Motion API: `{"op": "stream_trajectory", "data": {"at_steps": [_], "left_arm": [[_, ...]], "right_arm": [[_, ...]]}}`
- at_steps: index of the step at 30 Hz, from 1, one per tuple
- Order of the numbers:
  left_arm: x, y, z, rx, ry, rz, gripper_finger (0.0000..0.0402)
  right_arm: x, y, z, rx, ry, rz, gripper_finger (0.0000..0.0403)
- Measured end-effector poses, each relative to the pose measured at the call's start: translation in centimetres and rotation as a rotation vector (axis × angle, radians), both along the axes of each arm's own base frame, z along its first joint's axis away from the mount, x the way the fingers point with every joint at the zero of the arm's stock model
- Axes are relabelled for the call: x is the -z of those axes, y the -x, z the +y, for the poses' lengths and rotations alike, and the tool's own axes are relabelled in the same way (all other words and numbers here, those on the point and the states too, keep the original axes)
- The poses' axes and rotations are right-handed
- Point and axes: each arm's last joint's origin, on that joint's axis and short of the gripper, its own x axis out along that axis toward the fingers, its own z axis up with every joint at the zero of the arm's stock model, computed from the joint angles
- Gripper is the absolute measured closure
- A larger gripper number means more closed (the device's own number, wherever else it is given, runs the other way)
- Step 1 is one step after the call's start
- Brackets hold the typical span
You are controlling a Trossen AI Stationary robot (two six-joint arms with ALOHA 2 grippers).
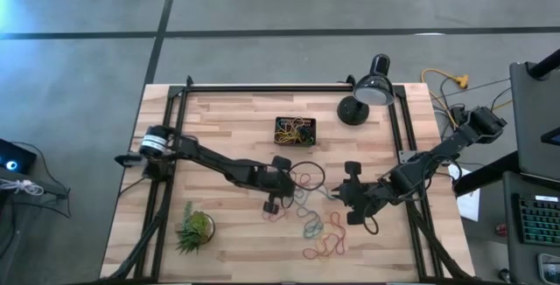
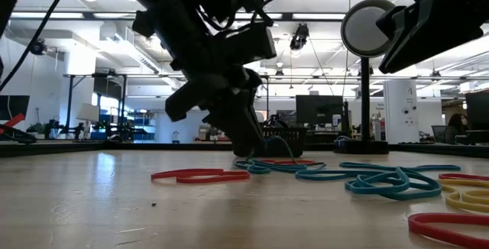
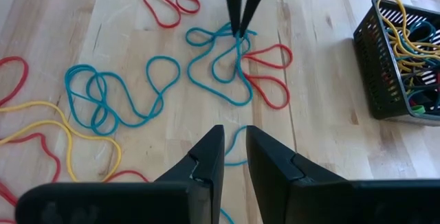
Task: Pick and place rubber bands into bin
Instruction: Put the blue rubber band into the basket
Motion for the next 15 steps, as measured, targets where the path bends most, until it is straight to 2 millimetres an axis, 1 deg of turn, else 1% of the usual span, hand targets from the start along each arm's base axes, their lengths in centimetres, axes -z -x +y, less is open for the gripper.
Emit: {"op": "stream_trajectory", "data": {"at_steps": [2, 6, 11, 15], "left_arm": [[-0.5, 0.1, 0.1, -0.016, -0.018, -0.016, 0.0401], [-2.0, 0.3, 0.1, -0.061, -0.055, -0.069, 0.0401], [-4.6, 1.0, -0.4, -0.117, -0.123, -0.155, 0.0401], [-6.4, 1.7, -0.8, -0.117, -0.129, -0.207, 0.0401]], "right_arm": [[0.0, 0.0, 0.0, 0.0, 0.0, 0.001, 0.0346], [0.1, 0.0, 0.0, -0.002, 0.004, 0.004, 0.0346], [0.1, 0.0, 0.0, -0.002, 0.005, 0.005, 0.0346], [0.1, 0.1, 0.0, -0.002, 0.007, 0.008, 0.0346]]}}
